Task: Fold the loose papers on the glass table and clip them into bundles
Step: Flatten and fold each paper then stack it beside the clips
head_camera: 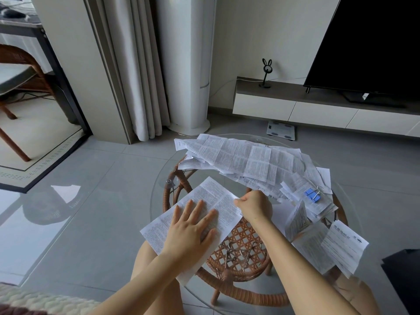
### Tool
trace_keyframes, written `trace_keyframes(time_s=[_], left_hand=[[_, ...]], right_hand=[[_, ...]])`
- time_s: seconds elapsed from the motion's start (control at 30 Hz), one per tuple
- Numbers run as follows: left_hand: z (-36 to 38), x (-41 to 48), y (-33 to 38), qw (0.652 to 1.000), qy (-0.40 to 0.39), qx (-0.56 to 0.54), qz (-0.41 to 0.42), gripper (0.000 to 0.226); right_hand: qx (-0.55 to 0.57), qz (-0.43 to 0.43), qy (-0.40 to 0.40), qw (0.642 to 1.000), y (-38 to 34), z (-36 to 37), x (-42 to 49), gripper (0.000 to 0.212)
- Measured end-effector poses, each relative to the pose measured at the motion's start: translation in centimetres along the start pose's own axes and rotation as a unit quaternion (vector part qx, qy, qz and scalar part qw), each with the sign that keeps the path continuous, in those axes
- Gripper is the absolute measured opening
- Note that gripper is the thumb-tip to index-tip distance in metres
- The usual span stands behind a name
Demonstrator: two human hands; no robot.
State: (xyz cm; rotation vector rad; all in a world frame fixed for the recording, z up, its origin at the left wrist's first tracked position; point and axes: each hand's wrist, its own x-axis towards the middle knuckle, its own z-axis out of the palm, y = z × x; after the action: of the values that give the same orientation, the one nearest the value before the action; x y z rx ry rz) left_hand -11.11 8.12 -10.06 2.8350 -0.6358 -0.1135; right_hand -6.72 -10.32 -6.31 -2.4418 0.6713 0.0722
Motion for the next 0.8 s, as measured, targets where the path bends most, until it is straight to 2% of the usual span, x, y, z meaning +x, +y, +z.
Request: trace_keyframes(time_s=[0.13, 0.27, 0.4, 0.5, 0.53, 0.63, 0.8], left_hand=[[0.1, 0.0, 0.1, 1.0, 0.003, -0.005, -0.009, 0.066], [0.1, 0.1, 0.1, 1.0, 0.002, -0.004, -0.009, 0.065], [0.1, 0.0, 0.1, 1.0, 0.005, -0.005, -0.007, 0.064], [0.4, -0.5, -0.3, 0.999, 0.028, -0.016, 0.003, 0.067], [0.4, -0.8, -0.5, 0.999, 0.031, -0.017, 0.006, 0.068], [0.2, -2.2, -1.0, 1.0, 0.02, -0.003, 0.005, 0.069], [-1.0, -1.8, -1.3, 1.0, -0.007, 0.021, -0.009, 0.055]], right_hand=[[0.002, -0.015, -0.003, 1.0, 0.2, 0.3, 0.4, 0.042], [0.004, -0.017, -0.002, 1.0, 0.6, 0.4, 0.7, 0.045], [0.022, -0.025, -0.009, 0.999, 0.6, 0.1, 0.6, 0.017], [0.025, -0.022, 0.0, 0.999, 0.5, 0.2, 0.5, 0.017], [0.024, -0.019, 0.0, 1.0, 0.4, 0.2, 0.6, 0.019], [0.005, -0.003, 0.017, 1.0, 0.0, 0.5, 0.6, 0.042], [-0.015, -0.002, 0.034, 0.999, 0.0, 0.4, 0.9, 0.043]])
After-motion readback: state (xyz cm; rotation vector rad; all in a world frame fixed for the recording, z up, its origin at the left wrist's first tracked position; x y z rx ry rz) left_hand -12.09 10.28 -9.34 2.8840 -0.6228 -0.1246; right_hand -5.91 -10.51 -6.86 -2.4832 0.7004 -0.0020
